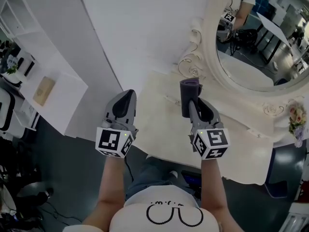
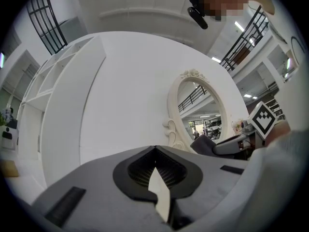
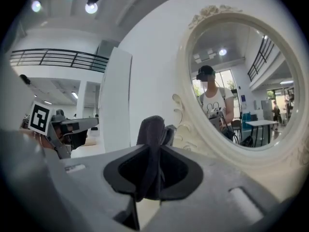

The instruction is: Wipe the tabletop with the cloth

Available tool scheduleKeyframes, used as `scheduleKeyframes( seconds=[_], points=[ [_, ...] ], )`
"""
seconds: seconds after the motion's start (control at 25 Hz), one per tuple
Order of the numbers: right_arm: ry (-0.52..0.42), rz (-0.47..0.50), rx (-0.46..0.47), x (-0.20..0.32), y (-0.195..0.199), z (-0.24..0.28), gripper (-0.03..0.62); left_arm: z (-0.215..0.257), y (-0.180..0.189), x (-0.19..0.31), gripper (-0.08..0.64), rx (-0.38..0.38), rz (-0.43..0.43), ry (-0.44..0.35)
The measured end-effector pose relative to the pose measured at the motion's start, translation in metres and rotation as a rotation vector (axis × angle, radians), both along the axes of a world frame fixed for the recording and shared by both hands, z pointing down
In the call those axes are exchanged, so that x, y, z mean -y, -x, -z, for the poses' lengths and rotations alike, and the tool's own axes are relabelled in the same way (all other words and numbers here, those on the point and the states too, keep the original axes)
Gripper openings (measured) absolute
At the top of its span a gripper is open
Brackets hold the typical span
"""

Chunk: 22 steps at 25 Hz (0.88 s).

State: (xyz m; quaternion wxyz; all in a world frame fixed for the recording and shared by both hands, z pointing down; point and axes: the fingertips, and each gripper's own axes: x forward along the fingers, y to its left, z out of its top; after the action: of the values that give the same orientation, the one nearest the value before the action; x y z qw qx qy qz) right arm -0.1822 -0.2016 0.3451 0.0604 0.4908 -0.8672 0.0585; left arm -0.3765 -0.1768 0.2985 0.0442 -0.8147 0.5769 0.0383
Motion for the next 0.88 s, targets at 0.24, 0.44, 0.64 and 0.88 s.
scheduleKeyframes(
  seconds=[0.24,0.44,0.64,0.88],
  points=[
    [0.213,-0.088,-0.010,0.064,0.047,-0.060,0.071,-0.028,0.043,0.046,-0.003,-0.022,-0.040,0.067],
    [0.349,-0.115,-0.119,0.108,0.082,-0.106,0.069,-0.049,0.067,0.077,-0.003,-0.028,-0.077,0.106],
    [0.464,-0.157,-0.308,0.140,0.093,-0.145,0.069,-0.068,0.083,0.102,-0.002,-0.057,-0.095,0.143],
    [0.482,-0.153,-0.462,0.155,0.097,-0.159,0.069,-0.086,0.083,0.116,-0.002,-0.092,-0.119,0.169]
  ],
)
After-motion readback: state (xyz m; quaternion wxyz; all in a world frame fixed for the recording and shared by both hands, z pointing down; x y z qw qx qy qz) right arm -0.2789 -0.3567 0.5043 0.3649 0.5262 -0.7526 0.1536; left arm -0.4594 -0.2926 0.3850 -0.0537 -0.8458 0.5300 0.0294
